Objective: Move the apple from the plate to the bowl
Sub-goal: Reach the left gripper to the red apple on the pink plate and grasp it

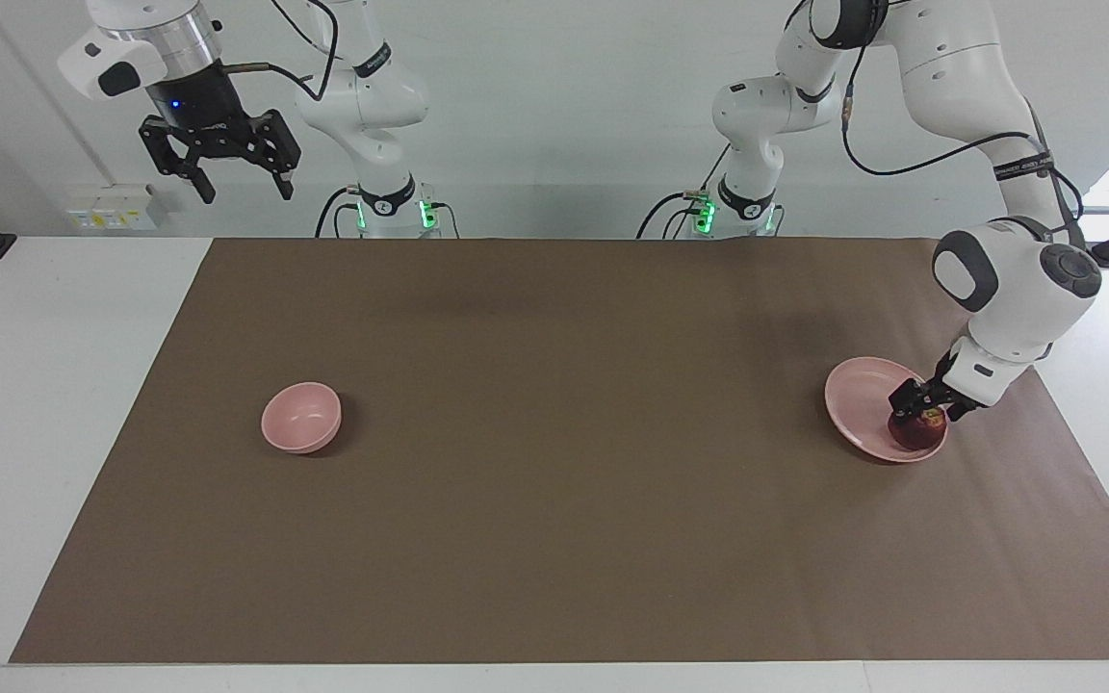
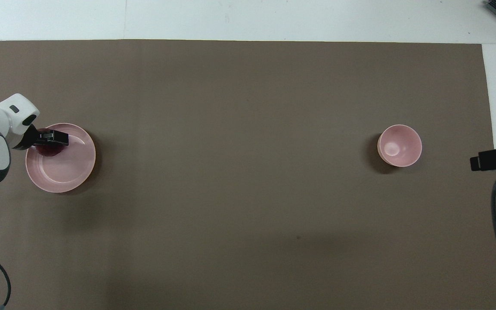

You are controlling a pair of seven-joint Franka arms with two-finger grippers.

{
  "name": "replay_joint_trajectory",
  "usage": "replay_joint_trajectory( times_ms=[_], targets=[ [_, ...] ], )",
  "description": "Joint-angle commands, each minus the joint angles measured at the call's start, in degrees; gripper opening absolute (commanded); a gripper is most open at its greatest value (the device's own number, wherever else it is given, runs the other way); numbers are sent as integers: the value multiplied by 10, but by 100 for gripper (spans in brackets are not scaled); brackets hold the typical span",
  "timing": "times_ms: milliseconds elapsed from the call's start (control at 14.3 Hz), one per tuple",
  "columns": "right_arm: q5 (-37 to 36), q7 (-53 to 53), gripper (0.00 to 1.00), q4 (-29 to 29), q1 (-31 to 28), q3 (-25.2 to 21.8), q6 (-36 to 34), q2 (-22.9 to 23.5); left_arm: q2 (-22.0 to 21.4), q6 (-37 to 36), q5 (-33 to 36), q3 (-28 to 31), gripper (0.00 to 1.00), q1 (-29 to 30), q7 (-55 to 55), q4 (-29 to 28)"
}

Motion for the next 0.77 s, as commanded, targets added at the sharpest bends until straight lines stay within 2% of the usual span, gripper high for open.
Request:
replay_joint_trajectory(
  times_ms=[0,280,701],
  targets=[
    [9,-16,100,-18,-6,1,7,-14,-1,5,7,6,0,0,-7,-3],
    [9,-16,100,-18,-6,1,7,-15,-7,-18,7,7,0,-7,-33,7],
    [26,-11,100,-32,-14,0,7,-15,-23,-142,7,4,0,-23,-42,74]
  ],
)
